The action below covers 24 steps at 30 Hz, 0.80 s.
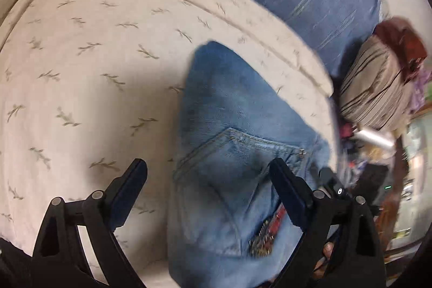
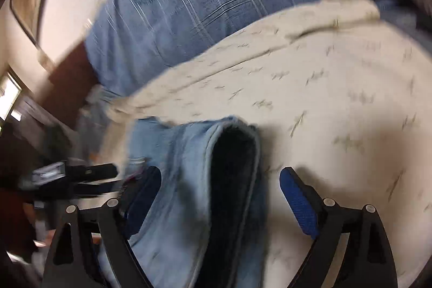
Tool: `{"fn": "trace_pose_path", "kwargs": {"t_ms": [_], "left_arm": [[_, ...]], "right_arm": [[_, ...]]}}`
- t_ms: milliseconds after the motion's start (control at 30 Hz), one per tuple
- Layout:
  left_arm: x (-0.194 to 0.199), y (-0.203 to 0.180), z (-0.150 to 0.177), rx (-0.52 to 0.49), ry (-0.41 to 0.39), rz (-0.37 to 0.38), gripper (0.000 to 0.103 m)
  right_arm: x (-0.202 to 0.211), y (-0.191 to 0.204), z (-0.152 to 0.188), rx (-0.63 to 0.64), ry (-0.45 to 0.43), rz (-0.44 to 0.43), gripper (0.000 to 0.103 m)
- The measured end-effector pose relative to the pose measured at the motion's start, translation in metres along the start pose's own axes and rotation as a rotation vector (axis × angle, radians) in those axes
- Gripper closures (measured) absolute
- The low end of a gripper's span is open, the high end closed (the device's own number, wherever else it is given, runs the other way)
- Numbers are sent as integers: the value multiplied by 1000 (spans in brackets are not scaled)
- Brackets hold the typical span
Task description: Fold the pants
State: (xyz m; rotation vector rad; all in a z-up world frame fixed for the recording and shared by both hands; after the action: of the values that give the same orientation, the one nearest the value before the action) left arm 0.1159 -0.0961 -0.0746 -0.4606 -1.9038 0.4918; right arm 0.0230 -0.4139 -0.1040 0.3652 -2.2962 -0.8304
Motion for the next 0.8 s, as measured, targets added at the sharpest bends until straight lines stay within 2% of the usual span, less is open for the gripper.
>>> {"fn": "trace_pose_path", "kwargs": {"t_ms": [100,167,200,333,533,800], "left_arm": [[-23,4,9,34,95,36,10],[-43,1,20,54,161,58,9],[-42,-3,24,34,131,46,8],[-40,-11,28,-30,100,2,7],[-39,-3,26,-19,103,7,7],[-46,-15,26,-23,99,-8,7]], "right_arm": [[-10,-11,16,-82,66,-53,11],[-6,1,20,-73,65,-164,11],[-5,5,21,-73,68,-197,11],[-15,-1,27,-35,128,-146,14],[-14,0,29,-11,116,-144,12],[-16,9,35,29,98,-90,10]]}}
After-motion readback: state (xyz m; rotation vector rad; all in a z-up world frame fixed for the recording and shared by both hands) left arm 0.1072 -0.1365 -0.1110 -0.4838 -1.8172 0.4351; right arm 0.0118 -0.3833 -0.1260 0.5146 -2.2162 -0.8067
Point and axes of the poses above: each gripper's, at about its wrist camera, not at the fingertips, and x roughly against the way its jaws point, y to its left, z to its underside, the point moved 3 cm from there along -x, roughly the way its jaws point, and after that the axes turned 8 degrees about -y, right-handed, at the moved point
